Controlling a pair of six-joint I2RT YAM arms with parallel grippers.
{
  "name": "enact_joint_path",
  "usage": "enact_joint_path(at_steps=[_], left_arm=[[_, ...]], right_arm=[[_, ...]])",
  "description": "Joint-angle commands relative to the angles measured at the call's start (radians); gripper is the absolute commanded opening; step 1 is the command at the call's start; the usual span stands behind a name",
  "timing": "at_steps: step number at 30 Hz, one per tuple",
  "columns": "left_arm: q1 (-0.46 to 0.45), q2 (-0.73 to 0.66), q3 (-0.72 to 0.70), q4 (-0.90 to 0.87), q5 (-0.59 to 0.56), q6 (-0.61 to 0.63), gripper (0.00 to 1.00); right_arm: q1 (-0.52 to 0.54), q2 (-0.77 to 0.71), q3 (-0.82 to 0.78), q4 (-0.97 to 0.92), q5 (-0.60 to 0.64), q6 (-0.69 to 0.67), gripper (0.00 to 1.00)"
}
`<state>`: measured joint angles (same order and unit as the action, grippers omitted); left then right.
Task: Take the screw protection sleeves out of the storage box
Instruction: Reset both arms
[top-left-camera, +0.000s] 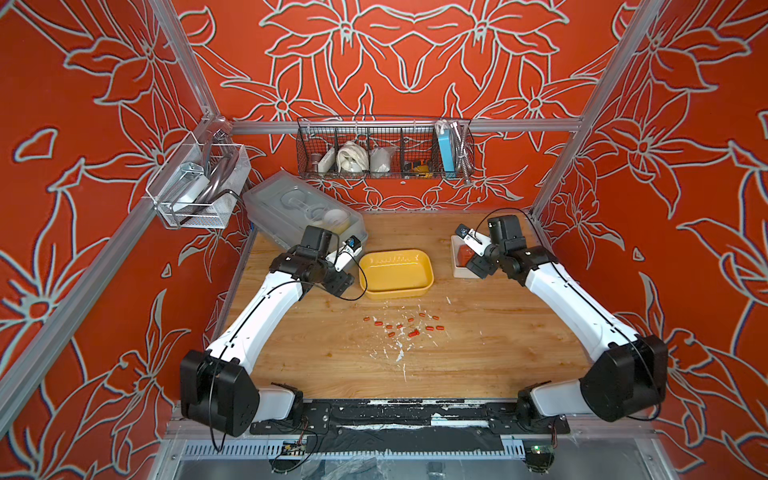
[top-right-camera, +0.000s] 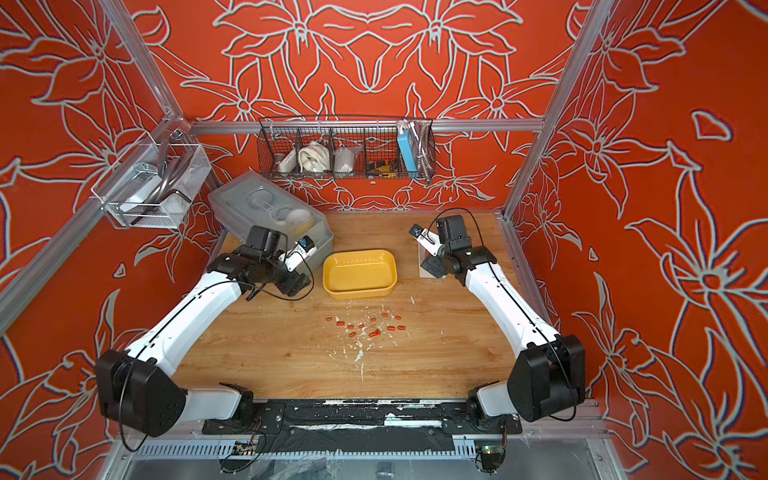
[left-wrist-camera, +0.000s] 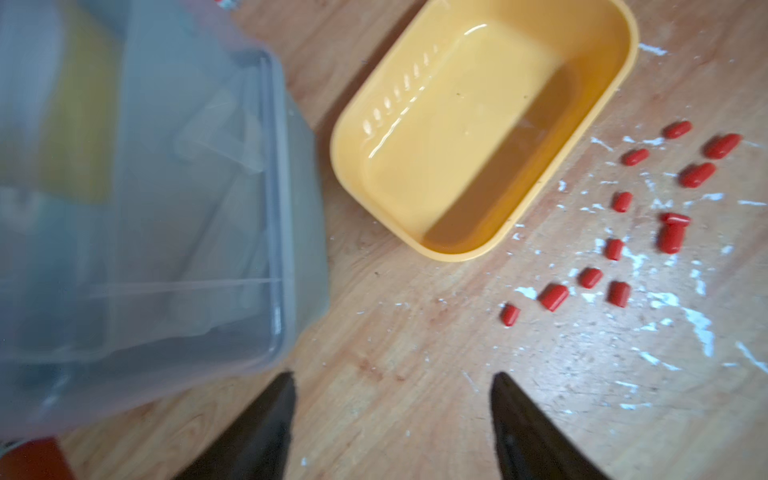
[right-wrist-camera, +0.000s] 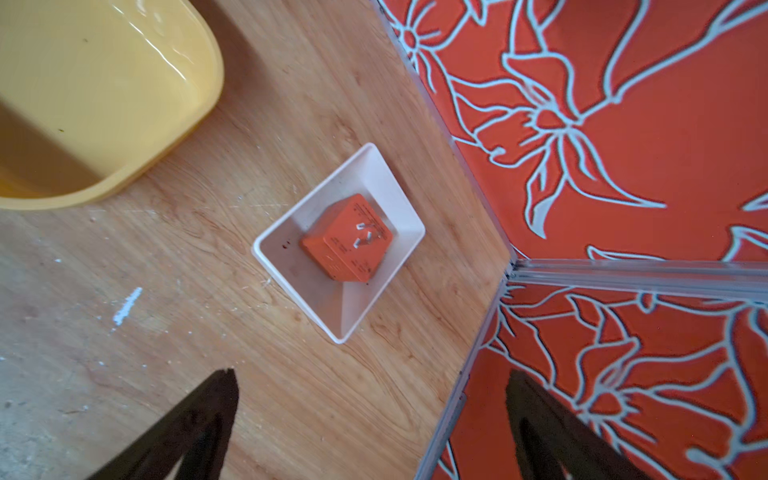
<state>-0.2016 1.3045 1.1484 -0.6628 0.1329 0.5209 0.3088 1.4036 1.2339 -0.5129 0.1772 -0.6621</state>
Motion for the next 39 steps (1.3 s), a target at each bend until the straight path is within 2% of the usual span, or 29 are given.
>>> enact_joint_path(at_steps=[1,2,8,13,15,17,20,24,28,33,37,39], left_arm=[[0.037,-0.074,-0.064,0.123,-0.085,-0.057,0.95],[0.051,-0.096,-0.084,0.151,-0.102,-0.066,0.98],[0.143,-0.198,-0.193,0.299,-0.174,-0.145,0.98],[0.249,-0.296,-0.314,0.434,-0.181,-0.306,0.99],[0.281,-0.351,-0.4,0.515,-0.247,-0.433,0.99],[0.299,-0.362,-0.482,0.597,-0.287,-0.504,0.98],[0.312,-0.324,-0.578,0.692,-0.214,-0.483,0.98],[0.32,-0.219,-0.678,0.842,-0.152,-0.488,0.98],[0.323,-0.131,-0.72,0.949,-0.065,-0.506,0.98],[0.323,-0.047,-0.748,1.115,-0.056,-0.52,0.98],[0.323,0.005,-0.737,1.181,-0.035,-0.583,0.98],[0.319,0.032,-0.75,1.227,-0.007,-0.572,0.98]], right_arm=[[-0.028,-0.017,0.032,-0.026,0.112,-0.014,0.99],[-0.037,-0.025,0.025,-0.01,0.13,-0.013,0.99],[-0.111,-0.114,-0.052,0.113,0.152,0.0,0.99],[-0.208,-0.18,-0.089,0.131,0.061,0.165,0.99],[-0.245,-0.215,-0.162,0.199,0.031,0.256,0.99],[-0.274,-0.25,-0.264,0.302,-0.005,0.32,0.99],[-0.289,-0.271,-0.386,0.414,-0.062,0.396,0.99],[-0.288,-0.209,-0.445,0.441,-0.175,0.487,0.99],[-0.289,-0.131,-0.543,0.608,-0.188,0.562,0.99],[-0.288,-0.031,-0.65,0.811,-0.213,0.607,0.99],[-0.287,-0.01,-0.719,0.96,-0.211,0.627,0.99],[-0.286,-0.015,-0.767,1.042,-0.228,0.614,0.99]])
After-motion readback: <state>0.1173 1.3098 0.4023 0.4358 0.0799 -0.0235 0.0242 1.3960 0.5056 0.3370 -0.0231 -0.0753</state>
